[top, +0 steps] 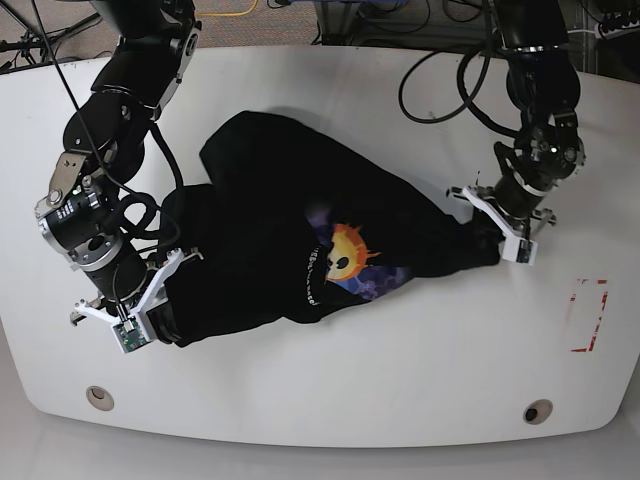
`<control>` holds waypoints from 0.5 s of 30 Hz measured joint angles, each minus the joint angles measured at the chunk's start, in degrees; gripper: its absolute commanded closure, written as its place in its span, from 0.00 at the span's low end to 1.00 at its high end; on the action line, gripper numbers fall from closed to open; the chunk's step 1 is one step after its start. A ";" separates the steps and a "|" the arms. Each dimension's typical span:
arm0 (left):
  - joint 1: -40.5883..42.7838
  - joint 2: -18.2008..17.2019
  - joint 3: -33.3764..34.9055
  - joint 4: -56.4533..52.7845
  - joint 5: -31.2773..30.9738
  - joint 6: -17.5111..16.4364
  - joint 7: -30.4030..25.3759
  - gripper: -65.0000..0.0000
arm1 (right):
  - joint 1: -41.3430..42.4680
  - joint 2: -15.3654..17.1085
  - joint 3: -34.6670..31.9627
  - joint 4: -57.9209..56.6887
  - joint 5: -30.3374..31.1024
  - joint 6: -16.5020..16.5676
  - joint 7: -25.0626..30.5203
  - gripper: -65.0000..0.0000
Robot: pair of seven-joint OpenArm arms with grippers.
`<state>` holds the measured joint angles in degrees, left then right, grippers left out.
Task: Fold the T-shirt properly
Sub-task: 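Lift the shirt with both grippers and spread it out flat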
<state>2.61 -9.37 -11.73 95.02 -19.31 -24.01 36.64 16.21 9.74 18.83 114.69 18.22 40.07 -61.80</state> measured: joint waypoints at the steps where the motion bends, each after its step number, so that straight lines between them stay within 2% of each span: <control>1: -0.59 -0.35 -0.13 0.31 0.00 0.02 0.11 0.99 | 0.24 0.15 0.09 0.00 0.00 0.00 0.00 1.00; 3: -1.88 -1.05 -0.24 1.14 -0.09 -0.02 0.85 0.99 | 0.72 0.44 0.24 0.00 0.04 0.00 0.02 1.00; 5: -3.39 -1.68 0.00 1.90 -0.22 -0.07 4.74 0.99 | 1.38 0.79 0.22 -0.07 0.00 0.02 -0.50 1.00; 13: -10.99 -2.73 -0.07 3.78 -0.83 -0.26 8.37 0.99 | 4.81 2.21 0.28 -0.31 -0.02 0.00 -0.37 0.99; 15: -13.31 -2.78 0.00 3.78 0.02 -0.28 11.58 1.00 | 6.08 2.64 -0.09 -1.22 -0.02 0.02 -0.46 0.99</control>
<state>-10.70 -12.14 -11.73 98.80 -19.29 -24.29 48.23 22.28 12.38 18.74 113.47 18.20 40.10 -62.26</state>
